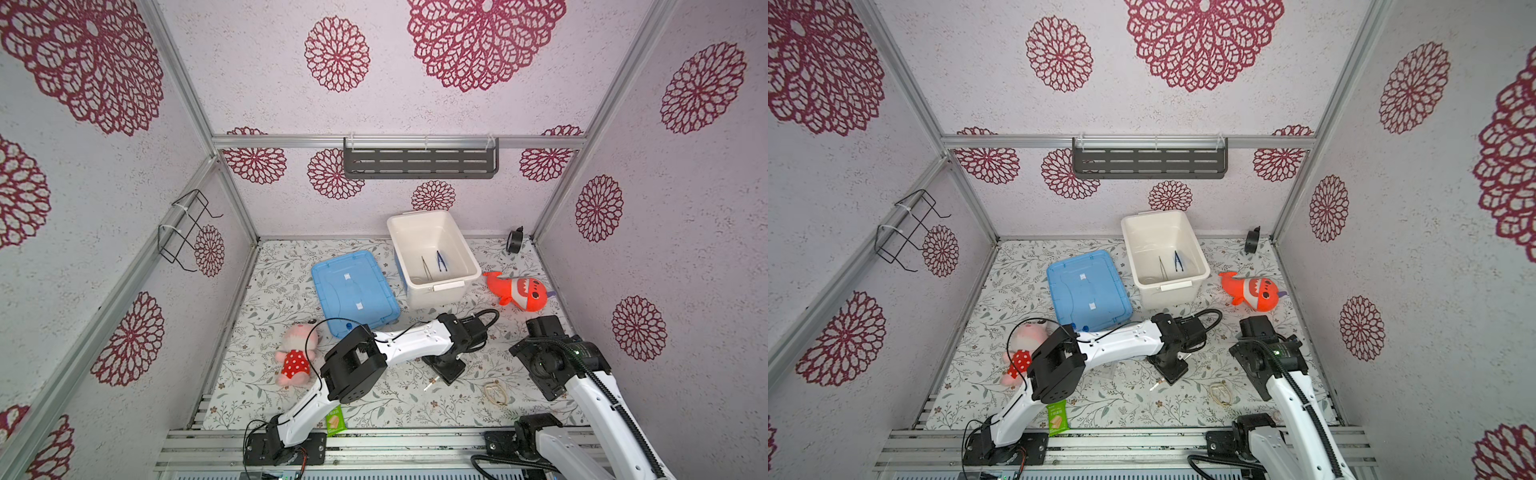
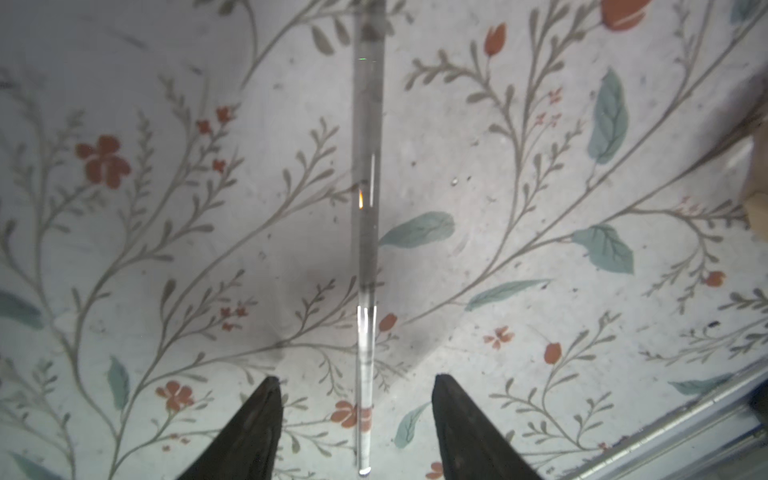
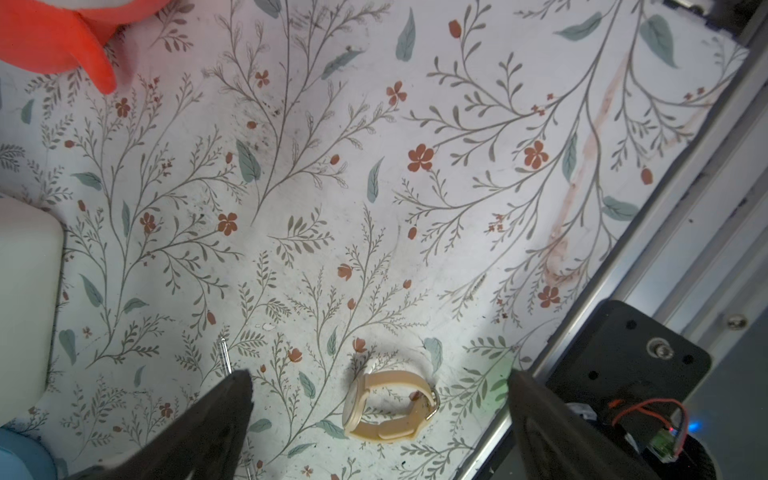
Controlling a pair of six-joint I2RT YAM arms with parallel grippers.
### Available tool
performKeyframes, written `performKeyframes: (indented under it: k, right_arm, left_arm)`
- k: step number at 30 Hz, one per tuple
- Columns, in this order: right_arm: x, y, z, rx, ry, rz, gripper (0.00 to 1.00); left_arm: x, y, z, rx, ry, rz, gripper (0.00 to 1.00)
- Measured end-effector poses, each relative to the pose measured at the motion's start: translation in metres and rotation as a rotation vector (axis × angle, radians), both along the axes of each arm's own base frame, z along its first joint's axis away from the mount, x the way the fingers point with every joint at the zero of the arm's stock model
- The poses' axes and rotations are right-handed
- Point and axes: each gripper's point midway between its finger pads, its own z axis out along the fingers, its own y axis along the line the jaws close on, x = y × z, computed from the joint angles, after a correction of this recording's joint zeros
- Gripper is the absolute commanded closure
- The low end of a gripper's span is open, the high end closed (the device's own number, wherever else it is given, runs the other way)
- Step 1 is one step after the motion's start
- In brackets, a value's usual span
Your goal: Organize the chemistry lab equipment
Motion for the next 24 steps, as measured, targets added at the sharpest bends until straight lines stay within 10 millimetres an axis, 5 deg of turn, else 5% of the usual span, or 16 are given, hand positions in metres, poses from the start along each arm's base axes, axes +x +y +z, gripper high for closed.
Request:
performKeyframes:
  k: [4,10,16,19,24]
  right_arm:
    - [0.003,-0.006,0.015,-0.029,-0.020,0.012,0.01]
    - [-0.001,-0.010,0.024,-0.047,-0.024,0.031,0.01]
    - [-0.007,-0.004,0.023,-0.023,-0.011,0.074,0.01]
    - [-0.006,0.014,0.010,0.066,0.010,0.136,0.01]
    - [-0.023,0.049,-0.043,0.269,0.202,0.184,0.01]
  left_arm:
    - [0.003,-0.003,-0.009,0.030,0.017,-0.003,0.51]
    - [0.007,0.003,-0.011,0.079,0.008,-0.017,0.82]
    - [0.004,0.010,-0.012,0.086,0.014,-0.023,0.94]
    - [0.003,0.014,-0.011,0.076,0.017,-0.025,0.98]
    - [0.000,0.023,-0.011,0.052,0.045,-0.020,1.00]
